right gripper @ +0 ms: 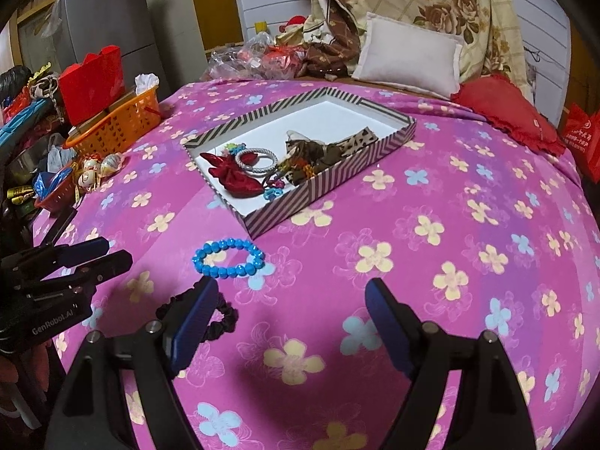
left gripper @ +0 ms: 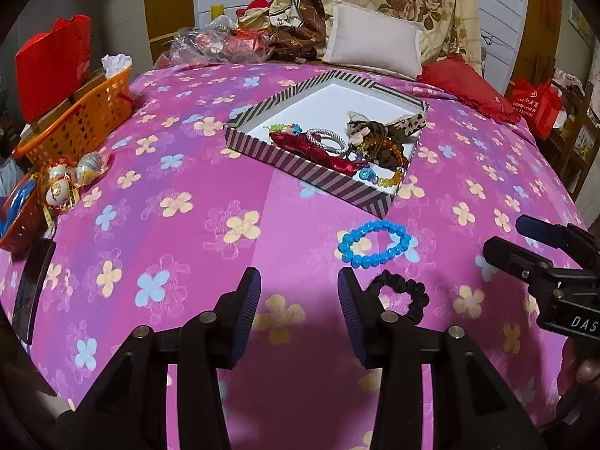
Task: Organize jewelry
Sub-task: 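Move both open grippers back over the black scrunchie and blue bracelet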
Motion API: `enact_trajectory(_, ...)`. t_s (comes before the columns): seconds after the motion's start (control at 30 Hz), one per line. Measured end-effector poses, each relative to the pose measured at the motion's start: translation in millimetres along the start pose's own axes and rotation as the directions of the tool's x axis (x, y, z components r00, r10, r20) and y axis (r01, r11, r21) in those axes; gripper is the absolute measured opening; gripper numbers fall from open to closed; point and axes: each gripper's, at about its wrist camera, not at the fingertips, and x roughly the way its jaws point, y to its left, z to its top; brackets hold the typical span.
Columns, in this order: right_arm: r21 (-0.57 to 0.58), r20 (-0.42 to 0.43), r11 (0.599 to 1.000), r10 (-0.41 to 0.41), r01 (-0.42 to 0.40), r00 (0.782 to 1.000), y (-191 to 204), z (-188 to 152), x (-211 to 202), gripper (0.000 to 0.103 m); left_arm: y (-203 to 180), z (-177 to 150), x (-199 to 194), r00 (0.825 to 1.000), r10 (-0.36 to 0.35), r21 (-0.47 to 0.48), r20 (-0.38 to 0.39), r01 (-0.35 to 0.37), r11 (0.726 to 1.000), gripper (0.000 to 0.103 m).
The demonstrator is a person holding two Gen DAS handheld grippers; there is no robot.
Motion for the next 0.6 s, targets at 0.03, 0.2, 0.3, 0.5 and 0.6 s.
enact_trajectory(0.03,0.002,-0.001,1.000,0.001,-0.001,1.000,-0.3,-0.2,0.7,0.084,0.2,-0.8,0.5,1.000,0.000,0.002,-0.003,0.000,1.000,0.034)
enact_trajectory(0.2,0.006,-0.014,1.000,0.006,-0.006,1.000,-0.3,-1.4,4.0,0.084,1.1,-3.3,1.7,1.000,0.001,0.008,-0.012,-0.001,1.000,0.034)
enact_trajectory(0.3,-0.001,-0.020,1.000,0.007,-0.007,1.000,1.7,-2.5,6.1,0.084,2.0,-4.8,2.9,1.000,-0.003,0.006,-0.018,0.003,1.000,0.034)
enact_trajectory(0.5,-0.003,-0.023,1.000,0.010,-0.010,1.000,3.1,-3.5,7.9,0.084,4.4,-7.4,3.3,0.999,-0.016,-0.001,-0.029,0.016,1.000,0.034)
enact_trajectory(0.6,-0.002,-0.024,1.000,0.010,-0.010,1.000,3.0,-3.5,8.0,0.084,8.2,-9.1,3.3,0.998,-0.048,-0.023,-0.039,0.047,0.999,0.034)
